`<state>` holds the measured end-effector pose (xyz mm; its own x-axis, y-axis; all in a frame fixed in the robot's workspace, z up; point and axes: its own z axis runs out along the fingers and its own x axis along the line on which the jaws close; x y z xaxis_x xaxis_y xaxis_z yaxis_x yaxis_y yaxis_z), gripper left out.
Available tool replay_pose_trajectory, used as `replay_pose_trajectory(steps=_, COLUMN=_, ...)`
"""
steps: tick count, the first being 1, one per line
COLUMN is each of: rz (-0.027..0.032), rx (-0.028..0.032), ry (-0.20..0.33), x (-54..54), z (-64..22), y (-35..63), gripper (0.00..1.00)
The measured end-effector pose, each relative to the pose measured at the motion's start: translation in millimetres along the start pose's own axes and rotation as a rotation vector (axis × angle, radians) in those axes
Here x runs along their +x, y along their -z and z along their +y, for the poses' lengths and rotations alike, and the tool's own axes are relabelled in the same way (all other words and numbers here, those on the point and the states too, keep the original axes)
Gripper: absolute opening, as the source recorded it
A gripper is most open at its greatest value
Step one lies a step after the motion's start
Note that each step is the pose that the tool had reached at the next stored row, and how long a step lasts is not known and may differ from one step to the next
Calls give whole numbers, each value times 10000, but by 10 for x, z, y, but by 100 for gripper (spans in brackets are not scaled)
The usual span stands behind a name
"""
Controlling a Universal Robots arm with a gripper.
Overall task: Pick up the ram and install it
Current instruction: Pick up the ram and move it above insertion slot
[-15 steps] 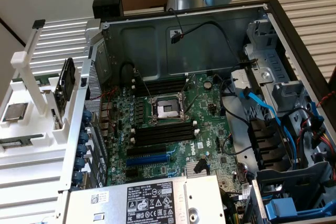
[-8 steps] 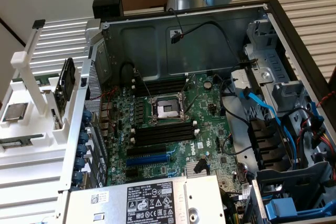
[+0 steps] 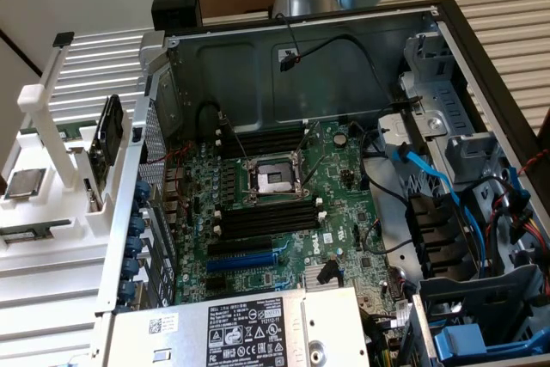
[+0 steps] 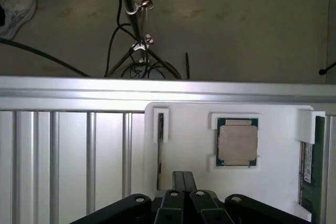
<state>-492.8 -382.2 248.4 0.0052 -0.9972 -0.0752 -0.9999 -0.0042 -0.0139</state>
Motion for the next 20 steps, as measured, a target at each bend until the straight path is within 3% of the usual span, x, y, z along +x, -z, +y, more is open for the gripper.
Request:
replay_pose_trajectory(steps=9, rz=-55, rx=-42, ry=1, x=139, z=-145, y=-108, gripper=10)
replay_pose_trajectory(steps=13, rz=-63, rx=-116, ry=-3, x=168, z=-200, y=-161, gripper=10)
replay_pose_trajectory(steps=15, rz=-63, rx=-256, ry=-12, x=175, z=-211, y=-174, gripper=10)
replay_pose_trajectory(steps=19, rz=-69, rx=-661, ry=-42, x=186, z=-237, y=-191, gripper=10)
replay_pose_trajectory(steps=20, rz=-70, rx=-698, ry=-44, x=187, z=-251, y=-194, gripper=10)
